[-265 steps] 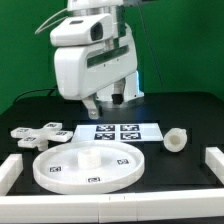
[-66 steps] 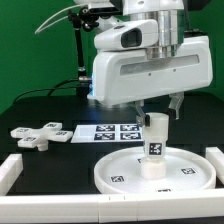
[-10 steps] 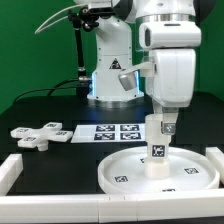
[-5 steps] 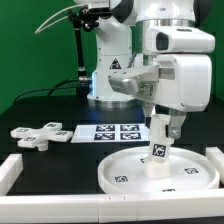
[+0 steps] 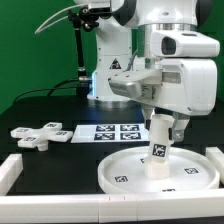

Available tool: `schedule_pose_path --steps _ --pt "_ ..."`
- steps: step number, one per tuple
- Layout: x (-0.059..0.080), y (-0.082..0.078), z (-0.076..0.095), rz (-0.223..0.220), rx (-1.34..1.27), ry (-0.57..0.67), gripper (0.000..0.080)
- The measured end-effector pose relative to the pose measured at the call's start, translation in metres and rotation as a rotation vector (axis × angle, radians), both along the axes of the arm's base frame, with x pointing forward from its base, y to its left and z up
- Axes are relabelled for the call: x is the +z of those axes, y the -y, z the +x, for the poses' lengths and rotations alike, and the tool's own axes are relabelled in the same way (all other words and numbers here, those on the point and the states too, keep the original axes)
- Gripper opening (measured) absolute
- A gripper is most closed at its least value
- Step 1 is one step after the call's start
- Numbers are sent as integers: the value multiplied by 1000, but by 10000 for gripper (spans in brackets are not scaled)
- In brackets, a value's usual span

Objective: Assemble round table

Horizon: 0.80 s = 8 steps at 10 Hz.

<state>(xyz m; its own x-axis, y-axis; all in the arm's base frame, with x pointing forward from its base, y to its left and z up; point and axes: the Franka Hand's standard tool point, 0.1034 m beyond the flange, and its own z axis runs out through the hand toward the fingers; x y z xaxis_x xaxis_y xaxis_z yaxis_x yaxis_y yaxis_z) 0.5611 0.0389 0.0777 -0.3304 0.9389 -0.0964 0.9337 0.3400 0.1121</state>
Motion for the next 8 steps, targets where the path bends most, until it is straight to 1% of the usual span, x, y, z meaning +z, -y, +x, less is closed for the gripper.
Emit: schedule_pose_path --steps 1,2,3,7,8 --pt "0 0 0 0 -1 0 626" --pt "-3 3 -5 -6 -4 -21 456" --pt "-4 4 -7 -8 -7 -29 418" --pt "-4 6 -7 -2 -56 -28 418" --pt "-4 6 -7 11 -144 -25 418"
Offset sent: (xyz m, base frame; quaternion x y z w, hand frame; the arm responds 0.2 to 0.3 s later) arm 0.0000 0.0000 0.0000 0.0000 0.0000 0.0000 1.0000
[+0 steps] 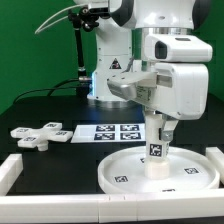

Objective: Assemble round table

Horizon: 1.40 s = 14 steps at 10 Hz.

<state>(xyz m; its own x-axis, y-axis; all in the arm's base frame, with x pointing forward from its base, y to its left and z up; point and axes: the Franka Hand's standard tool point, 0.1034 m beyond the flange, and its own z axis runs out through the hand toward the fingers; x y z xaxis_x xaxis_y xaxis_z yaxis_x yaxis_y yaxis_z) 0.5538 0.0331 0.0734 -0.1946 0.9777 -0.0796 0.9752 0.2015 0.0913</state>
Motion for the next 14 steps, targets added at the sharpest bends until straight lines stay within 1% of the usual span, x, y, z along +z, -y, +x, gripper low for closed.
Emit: schedule_pose_path --steps 1,3,10,12,13,14 --pt "0 1 0 10 -100 4 418" --pt "-4 5 -6 33 -341 -31 415" --pt "-6 3 -7 81 -805 -14 414" --pt "-7 8 -7 123 -1005 -27 414" --pt "-7 9 -8 135 -1063 -32 414" --pt "-8 10 -9 164 -1231 -44 414"
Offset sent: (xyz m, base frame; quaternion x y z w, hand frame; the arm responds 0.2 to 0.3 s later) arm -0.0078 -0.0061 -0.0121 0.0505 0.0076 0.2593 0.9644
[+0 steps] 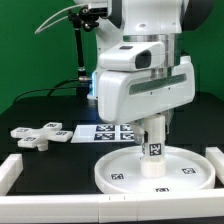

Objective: Assemble round table

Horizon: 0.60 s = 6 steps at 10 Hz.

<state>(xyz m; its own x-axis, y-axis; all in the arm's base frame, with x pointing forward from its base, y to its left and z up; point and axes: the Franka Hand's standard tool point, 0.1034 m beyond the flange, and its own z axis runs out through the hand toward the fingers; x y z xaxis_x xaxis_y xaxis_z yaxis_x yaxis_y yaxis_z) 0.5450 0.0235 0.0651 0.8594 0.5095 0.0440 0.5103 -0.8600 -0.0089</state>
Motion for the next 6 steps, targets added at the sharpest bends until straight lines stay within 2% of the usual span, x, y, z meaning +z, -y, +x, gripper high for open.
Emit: schedule_pose_path --steps 6 --pt "0 -4 0 27 -360 -13 414"
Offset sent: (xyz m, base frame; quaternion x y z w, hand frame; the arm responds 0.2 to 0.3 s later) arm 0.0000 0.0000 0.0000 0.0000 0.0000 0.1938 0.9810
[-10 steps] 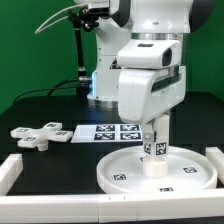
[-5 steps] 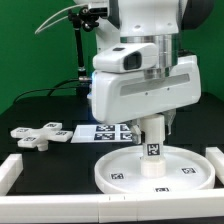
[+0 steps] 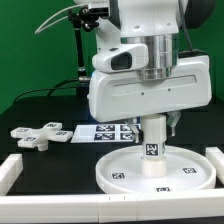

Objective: Assemble round table

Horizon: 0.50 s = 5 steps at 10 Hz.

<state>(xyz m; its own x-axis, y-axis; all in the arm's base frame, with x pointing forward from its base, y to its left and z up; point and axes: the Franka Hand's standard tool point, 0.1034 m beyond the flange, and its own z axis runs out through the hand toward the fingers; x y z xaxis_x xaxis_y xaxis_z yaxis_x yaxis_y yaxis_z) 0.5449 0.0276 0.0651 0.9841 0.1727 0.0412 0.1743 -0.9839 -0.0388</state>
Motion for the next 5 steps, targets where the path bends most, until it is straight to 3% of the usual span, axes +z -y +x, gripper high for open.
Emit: schedule_pose_path --steps 5 --pt "-1 -2 -1 59 -481 -33 414"
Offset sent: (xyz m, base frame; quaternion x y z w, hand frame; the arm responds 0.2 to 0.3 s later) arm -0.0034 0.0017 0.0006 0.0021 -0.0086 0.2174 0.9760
